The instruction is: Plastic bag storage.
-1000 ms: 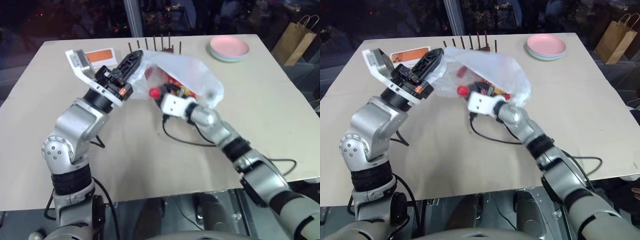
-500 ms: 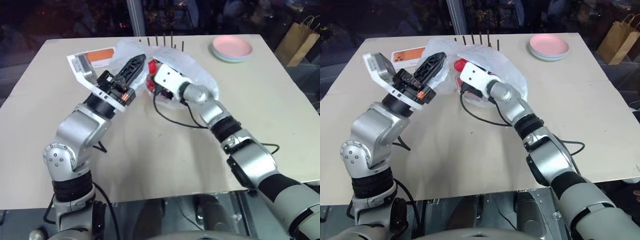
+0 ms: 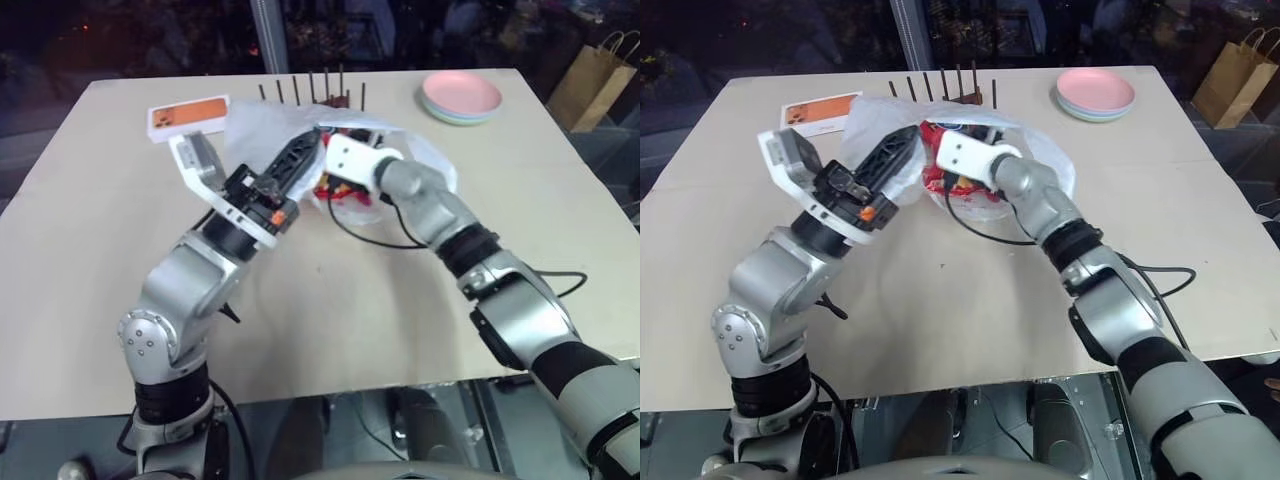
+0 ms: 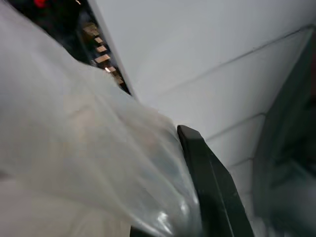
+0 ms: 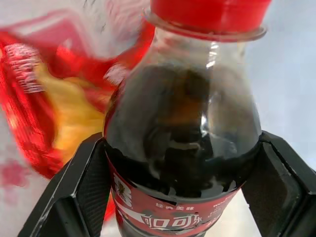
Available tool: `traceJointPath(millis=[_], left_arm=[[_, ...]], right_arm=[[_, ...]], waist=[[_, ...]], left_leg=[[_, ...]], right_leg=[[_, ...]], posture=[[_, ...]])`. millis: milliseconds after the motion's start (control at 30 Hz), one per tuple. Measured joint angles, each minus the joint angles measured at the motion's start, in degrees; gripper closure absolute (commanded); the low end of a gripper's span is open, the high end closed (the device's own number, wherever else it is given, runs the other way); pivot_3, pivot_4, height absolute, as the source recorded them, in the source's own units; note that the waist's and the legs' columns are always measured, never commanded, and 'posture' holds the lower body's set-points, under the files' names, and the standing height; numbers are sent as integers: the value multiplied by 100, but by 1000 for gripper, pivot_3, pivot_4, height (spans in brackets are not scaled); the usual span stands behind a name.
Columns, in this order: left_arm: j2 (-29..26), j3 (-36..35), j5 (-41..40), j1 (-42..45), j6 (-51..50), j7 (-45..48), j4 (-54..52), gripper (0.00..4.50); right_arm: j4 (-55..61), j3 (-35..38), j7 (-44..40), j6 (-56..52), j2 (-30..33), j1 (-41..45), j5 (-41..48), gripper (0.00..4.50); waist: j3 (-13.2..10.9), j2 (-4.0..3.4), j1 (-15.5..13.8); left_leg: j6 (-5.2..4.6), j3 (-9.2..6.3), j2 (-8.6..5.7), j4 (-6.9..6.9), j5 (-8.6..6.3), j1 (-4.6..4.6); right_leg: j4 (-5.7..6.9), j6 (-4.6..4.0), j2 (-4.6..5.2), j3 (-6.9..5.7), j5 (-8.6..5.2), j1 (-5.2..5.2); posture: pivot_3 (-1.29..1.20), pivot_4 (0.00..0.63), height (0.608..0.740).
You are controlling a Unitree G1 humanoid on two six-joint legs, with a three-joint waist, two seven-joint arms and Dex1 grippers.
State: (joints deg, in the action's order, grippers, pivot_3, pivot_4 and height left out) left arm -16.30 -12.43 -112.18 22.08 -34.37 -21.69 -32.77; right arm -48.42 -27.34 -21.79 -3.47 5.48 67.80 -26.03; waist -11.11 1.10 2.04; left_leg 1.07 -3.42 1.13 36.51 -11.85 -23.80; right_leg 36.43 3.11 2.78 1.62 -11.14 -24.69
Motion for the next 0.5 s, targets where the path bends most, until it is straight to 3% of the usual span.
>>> traceJointPath(millis=[200,367,500], left_arm=[[228,-307,0,23,293,-199,-34,4500],[237,-574,-8,475,331,-283,424,4500],[235,-862,-10,733,202,-268,956,4500]], right_arm=[[641,172,-344,337,341,-20,172,34],[3333,863,-1429,-1071,728,-1149,1087,34],[4532,1067,-1829,-2194,1308,-1611,1296,34]], waist=[[0,0,-96],[6,8,-207],[6,7,-220]], left_leg=[[0,-1,-3,1,0,-8],[-1,-17,-2,5,0,-5],[-1,-13,-4,17,0,-3]], right_leg=[[-9,1,3,-2,1,1],[-11,1,4,-20,0,16],[-8,3,4,-18,1,17]], posture=[[0,150,740],[0,150,740],[0,150,740]])
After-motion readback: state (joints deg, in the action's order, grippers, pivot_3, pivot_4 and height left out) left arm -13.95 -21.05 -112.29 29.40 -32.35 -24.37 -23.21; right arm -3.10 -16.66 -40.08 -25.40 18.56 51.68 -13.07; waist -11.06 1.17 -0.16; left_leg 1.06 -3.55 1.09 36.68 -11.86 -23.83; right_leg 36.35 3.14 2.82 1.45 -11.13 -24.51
